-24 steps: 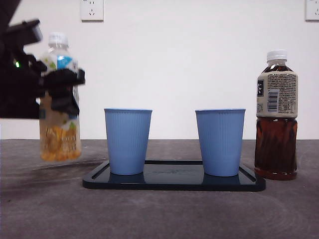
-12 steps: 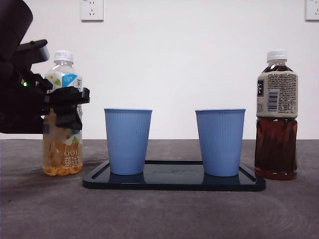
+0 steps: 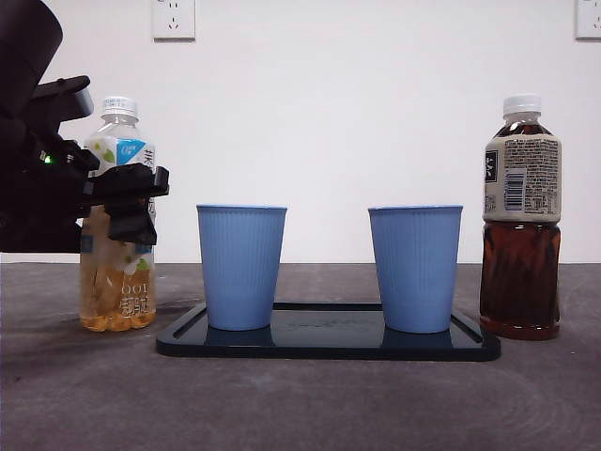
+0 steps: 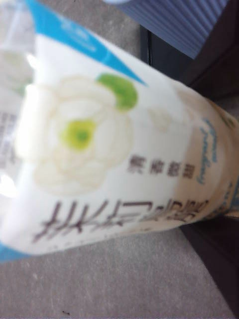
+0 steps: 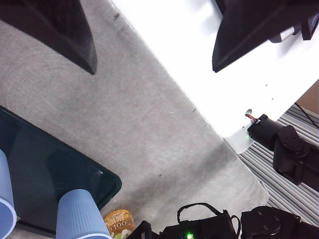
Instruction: Pour the drink into the cup
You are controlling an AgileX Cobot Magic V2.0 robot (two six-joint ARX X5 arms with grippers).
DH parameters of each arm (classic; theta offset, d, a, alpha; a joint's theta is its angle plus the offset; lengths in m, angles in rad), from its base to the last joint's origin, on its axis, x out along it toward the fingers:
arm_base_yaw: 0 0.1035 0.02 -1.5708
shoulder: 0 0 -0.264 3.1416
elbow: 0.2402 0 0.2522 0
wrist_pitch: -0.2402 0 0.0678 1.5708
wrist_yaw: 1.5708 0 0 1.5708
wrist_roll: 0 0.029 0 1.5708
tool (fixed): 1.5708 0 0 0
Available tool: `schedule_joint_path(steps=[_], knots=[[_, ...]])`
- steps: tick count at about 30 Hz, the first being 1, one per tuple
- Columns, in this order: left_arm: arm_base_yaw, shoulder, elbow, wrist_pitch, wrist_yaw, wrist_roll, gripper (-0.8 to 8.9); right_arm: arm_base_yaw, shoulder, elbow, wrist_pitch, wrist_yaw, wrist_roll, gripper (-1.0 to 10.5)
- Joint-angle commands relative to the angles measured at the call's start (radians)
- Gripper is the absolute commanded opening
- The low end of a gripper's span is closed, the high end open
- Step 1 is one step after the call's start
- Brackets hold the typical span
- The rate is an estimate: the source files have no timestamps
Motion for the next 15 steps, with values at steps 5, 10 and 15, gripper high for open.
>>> schedule_joint_path(steps=[5,10,15], knots=[[-0.005,0.008,0.016,0.009,-0.002,0.012,4.58,0.008,0.004,0.014,0.003,-0.003,-0.004,3.6],[-0.005,-0.011,0.017,-0.039,-0.002,0.011,4.78,0.008,0.004,0.014,0.003,-0.003,-0.004,3.6],[-0.006,-0.064,0.017,-0.121,-0.002,0.011,5.04,0.008,0.004,0.014,0.003,-0.003,-0.009,3.6]])
